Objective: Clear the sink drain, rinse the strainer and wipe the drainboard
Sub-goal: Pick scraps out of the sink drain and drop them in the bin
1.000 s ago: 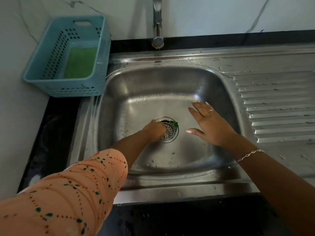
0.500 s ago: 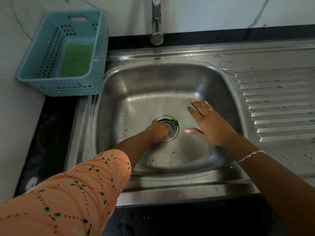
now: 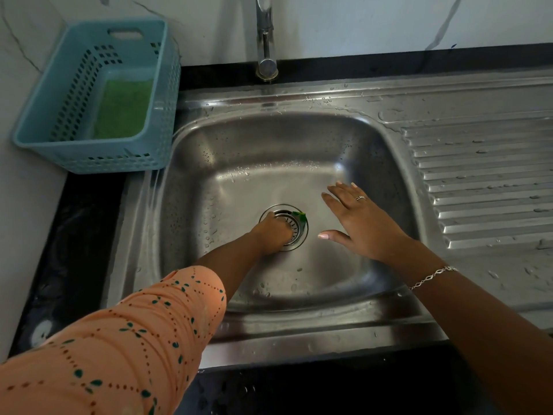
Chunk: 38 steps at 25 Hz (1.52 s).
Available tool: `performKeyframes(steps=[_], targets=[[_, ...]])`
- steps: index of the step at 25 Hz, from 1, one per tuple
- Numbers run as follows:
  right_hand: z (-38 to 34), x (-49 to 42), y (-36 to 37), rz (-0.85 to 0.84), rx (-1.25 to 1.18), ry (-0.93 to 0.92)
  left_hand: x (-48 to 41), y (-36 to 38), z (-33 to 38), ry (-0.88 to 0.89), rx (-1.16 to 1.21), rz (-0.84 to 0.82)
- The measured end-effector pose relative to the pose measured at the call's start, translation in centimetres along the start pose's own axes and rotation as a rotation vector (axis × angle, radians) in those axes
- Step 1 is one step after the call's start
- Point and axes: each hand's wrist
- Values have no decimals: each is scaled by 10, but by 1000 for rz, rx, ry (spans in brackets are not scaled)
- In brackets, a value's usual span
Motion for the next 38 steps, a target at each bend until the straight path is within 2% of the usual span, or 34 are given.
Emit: performKeyframes(steps=[9, 17, 23, 27, 30, 35, 38], targets=[[2, 0, 2, -9, 7, -20, -3, 3, 1, -34, 5, -14], [2, -6, 4, -17, 8, -38, 2, -1, -2, -82, 265, -30], [-2, -10, 7, -19, 11, -63, 0, 2, 1, -96, 204, -26], [-5, -12, 11, -31, 24, -76, 3, 3, 3, 7, 82, 67], [-6, -13, 13, -37, 25, -86, 8, -2, 2, -12, 93, 112], [-8, -14, 11, -34, 21, -83, 19, -22, -14, -151, 240, 193], [-9, -17, 7, -11, -8, -75, 29, -31, -23, -237, 466, 261]])
Point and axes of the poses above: each hand's wrist, its own x-axis away from the middle knuckle, its own y-axis out of the palm, z = x × y, and after that the axes turned 4 degrees about y, right-handed
